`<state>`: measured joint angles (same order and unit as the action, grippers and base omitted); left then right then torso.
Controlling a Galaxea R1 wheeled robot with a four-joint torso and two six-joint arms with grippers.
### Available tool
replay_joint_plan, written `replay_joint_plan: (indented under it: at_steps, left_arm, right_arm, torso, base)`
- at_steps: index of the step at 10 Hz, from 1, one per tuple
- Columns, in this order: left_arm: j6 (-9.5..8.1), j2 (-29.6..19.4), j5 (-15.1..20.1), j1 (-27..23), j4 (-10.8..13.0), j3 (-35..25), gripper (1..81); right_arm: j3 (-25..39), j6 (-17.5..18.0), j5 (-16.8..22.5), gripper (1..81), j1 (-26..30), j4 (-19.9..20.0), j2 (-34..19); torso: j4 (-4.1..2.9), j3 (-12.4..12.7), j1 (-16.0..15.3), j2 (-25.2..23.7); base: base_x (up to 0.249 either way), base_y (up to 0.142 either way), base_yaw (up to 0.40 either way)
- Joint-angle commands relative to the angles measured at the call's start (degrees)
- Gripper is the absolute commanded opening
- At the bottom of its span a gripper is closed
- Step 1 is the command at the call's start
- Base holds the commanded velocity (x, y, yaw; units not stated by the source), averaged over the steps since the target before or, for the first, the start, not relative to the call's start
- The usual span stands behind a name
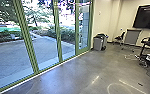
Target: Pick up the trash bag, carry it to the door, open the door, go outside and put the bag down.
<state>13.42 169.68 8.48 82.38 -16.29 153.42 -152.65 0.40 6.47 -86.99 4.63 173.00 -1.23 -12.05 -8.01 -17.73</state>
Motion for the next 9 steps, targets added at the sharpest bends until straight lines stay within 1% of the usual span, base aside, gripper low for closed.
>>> replay_joint_plan:
  at_steps: [1, 9]
  left_arm:
    - [0.29, -0.5, 3.7, -3.1, 0.3, 0.0, 1.0]
    - [0.29, -0.4, 3.6, -3.1, 0.3, 0.0, 1.0]
  right_arm:
    - [0.3, -0.1, 3.8, 81.1, 2.6, -0.1, 0.2]
    - [0.3, -0.1, 3.8, 81.1, 2.7, -0.1, 0.2]
  torso:
    - [0.00, 0.0, 0.0, 0.0]
    - [0.00, 0.0, 0.0, 0.0]
  base:
    - [0.165, -0.061, 0.000]
    - [0.165, -0.065, 0.000]
